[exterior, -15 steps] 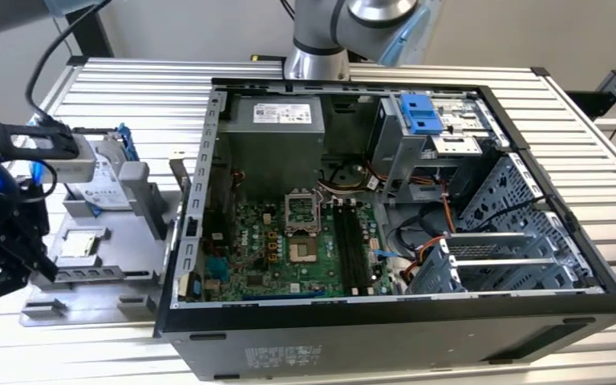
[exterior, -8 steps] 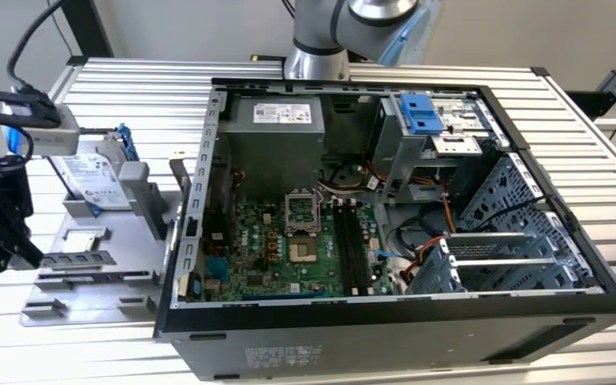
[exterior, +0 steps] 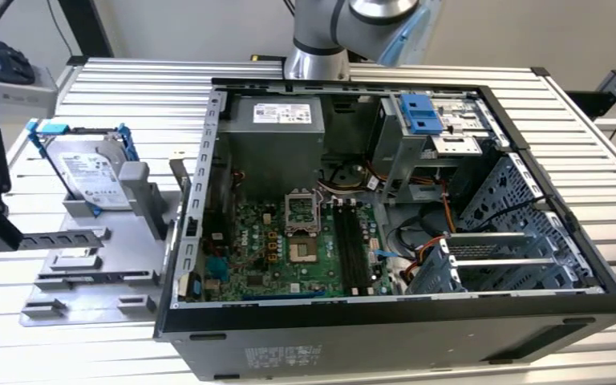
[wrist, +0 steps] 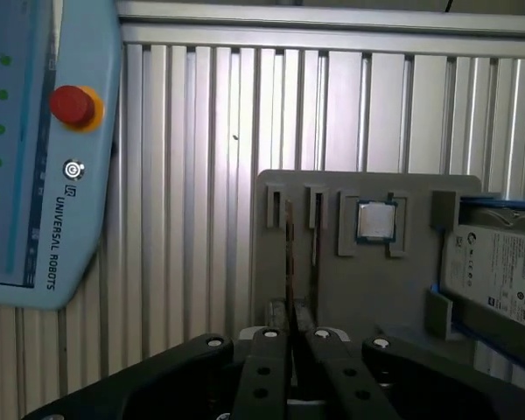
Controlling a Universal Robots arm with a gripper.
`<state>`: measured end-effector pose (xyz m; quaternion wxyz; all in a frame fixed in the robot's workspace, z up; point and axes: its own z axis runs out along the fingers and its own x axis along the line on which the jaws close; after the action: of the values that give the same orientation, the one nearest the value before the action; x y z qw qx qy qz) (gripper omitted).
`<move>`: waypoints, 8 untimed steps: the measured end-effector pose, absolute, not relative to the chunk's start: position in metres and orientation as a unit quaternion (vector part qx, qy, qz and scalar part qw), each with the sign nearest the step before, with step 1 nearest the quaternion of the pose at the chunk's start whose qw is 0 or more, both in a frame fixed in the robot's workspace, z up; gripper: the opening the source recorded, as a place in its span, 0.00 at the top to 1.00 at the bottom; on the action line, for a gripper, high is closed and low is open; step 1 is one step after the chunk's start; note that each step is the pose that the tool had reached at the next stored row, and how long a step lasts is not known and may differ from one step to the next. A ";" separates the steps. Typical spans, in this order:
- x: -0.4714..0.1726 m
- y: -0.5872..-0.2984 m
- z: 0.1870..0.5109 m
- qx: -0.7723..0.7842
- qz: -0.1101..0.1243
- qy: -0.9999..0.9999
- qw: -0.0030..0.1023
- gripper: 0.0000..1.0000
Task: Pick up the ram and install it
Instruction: 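Pick up the ram and move it above insertion slot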
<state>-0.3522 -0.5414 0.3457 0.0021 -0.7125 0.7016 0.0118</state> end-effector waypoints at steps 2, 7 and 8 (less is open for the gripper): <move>-0.352 -0.541 0.355 -0.712 0.012 0.702 0.002 1.00; -0.352 -0.541 0.378 -0.712 0.012 0.702 0.002 1.00; -0.352 -0.541 0.382 -0.712 0.012 0.702 0.002 1.00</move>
<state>-0.3521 -0.5414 0.3823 0.0022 -0.7125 0.7016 0.0118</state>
